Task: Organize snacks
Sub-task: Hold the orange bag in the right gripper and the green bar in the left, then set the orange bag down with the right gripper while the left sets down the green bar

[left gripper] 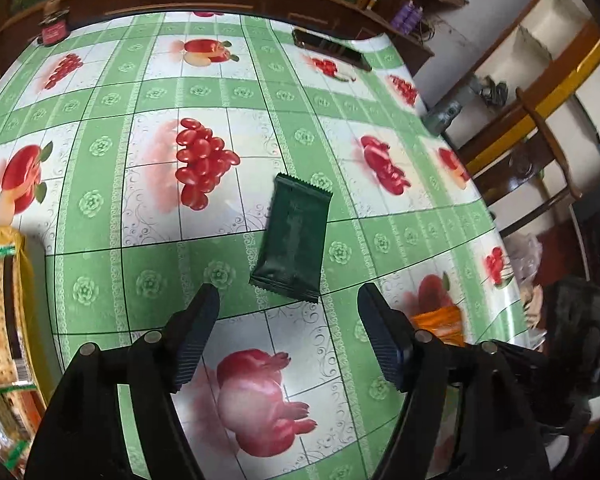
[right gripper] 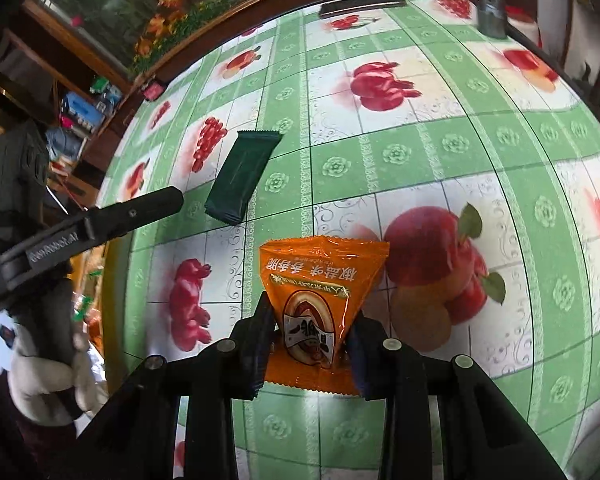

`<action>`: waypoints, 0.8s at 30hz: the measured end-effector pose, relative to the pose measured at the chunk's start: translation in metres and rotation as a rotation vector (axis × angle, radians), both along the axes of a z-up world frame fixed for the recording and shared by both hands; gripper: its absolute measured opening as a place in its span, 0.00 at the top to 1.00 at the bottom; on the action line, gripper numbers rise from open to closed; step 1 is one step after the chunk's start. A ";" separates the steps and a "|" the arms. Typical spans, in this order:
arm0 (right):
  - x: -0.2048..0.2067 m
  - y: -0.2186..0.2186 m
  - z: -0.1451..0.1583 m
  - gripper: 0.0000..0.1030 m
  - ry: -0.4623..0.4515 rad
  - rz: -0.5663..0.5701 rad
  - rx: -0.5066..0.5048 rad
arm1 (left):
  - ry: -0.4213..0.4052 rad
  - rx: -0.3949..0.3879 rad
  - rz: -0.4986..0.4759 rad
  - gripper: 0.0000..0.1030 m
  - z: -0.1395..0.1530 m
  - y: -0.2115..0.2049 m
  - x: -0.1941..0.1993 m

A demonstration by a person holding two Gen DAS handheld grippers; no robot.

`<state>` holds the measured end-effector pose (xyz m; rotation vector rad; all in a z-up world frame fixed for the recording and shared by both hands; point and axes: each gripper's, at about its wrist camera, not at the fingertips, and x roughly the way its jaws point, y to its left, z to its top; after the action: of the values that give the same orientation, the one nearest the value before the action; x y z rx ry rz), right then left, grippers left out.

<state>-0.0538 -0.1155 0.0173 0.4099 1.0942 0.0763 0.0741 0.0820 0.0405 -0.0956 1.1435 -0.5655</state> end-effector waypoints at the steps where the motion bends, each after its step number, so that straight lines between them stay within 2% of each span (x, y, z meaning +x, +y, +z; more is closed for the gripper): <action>1: 0.003 0.002 -0.002 0.64 0.006 0.010 -0.004 | -0.001 -0.008 0.009 0.31 0.001 0.003 -0.002; 7: 0.022 0.015 -0.019 0.63 0.053 0.036 -0.004 | 0.010 -0.043 0.064 0.31 0.006 0.024 -0.016; 10: 0.034 0.034 -0.020 0.62 0.049 0.076 0.001 | 0.018 -0.077 0.109 0.31 0.009 0.039 -0.021; 13: 0.045 0.053 -0.020 0.59 0.048 0.148 0.102 | 0.031 -0.122 0.151 0.28 0.010 0.057 -0.026; 15: 0.050 0.056 -0.017 0.57 0.041 0.153 0.149 | 0.039 -0.170 0.155 0.27 0.009 0.065 -0.030; 17: 0.055 0.054 -0.014 0.51 0.033 0.133 0.160 | 0.051 -0.231 0.147 0.19 0.006 0.071 -0.033; 24: 0.084 0.054 -0.006 0.51 0.041 0.104 0.071 | 0.088 -0.179 0.147 0.18 -0.002 0.071 -0.041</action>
<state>0.0304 -0.0612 0.0113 0.4195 1.1550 0.2002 0.0326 0.1529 0.0381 -0.3587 1.1584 -0.5355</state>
